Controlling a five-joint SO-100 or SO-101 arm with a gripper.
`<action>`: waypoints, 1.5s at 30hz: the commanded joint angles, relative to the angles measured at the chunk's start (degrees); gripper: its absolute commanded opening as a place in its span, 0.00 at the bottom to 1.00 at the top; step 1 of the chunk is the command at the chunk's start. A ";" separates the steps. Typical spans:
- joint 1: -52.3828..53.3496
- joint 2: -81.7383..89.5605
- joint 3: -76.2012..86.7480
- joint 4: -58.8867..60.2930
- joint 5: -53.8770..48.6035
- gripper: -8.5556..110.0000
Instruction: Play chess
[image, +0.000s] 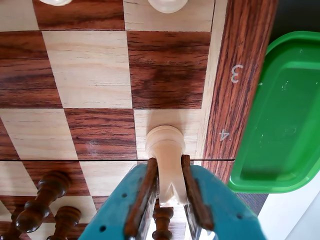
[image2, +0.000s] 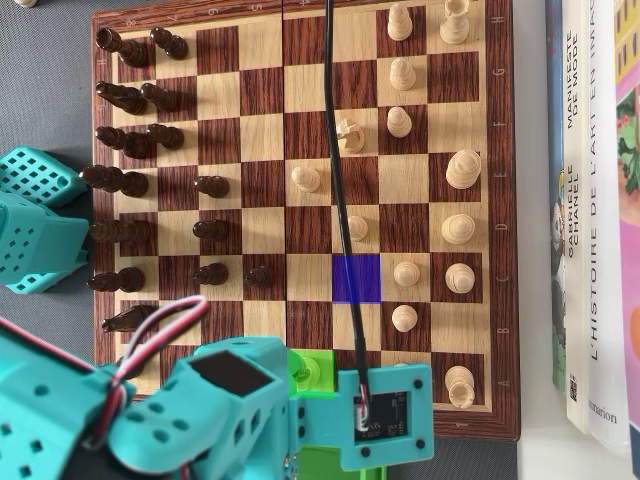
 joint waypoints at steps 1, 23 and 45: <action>0.35 -0.18 -2.46 -0.70 -0.44 0.10; 0.62 -0.09 -3.69 1.49 -3.25 0.19; -0.09 14.94 1.85 1.49 -2.99 0.19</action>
